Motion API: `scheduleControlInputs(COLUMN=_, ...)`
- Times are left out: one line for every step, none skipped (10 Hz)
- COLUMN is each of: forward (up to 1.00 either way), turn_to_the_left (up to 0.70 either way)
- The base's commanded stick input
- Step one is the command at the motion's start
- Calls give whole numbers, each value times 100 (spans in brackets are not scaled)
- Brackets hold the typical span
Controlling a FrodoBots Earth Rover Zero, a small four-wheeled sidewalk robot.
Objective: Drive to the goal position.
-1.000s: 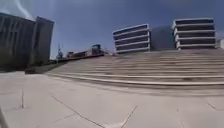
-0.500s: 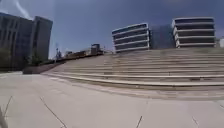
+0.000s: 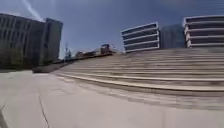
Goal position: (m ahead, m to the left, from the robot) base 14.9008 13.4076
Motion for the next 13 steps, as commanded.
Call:
scheduleControlInputs(forward=70, turn_to_the_left=1)
scheduleControlInputs(forward=70, turn_to_the_left=18)
scheduleControlInputs(forward=70, turn_to_the_left=30)
scheduleControlInputs(forward=70, turn_to_the_left=30)
scheduleControlInputs(forward=70, turn_to_the_left=30)
scheduleControlInputs(forward=70, turn_to_the_left=30)
scheduleControlInputs(forward=70, turn_to_the_left=30)
scheduleControlInputs(forward=70, turn_to_the_left=30)
scheduleControlInputs(forward=70, turn_to_the_left=30)
scheduleControlInputs(forward=70, turn_to_the_left=28)
scheduleControlInputs(forward=70, turn_to_the_left=19)
scheduleControlInputs(forward=70, turn_to_the_left=2)
scheduleControlInputs(forward=70, turn_to_the_left=-3)
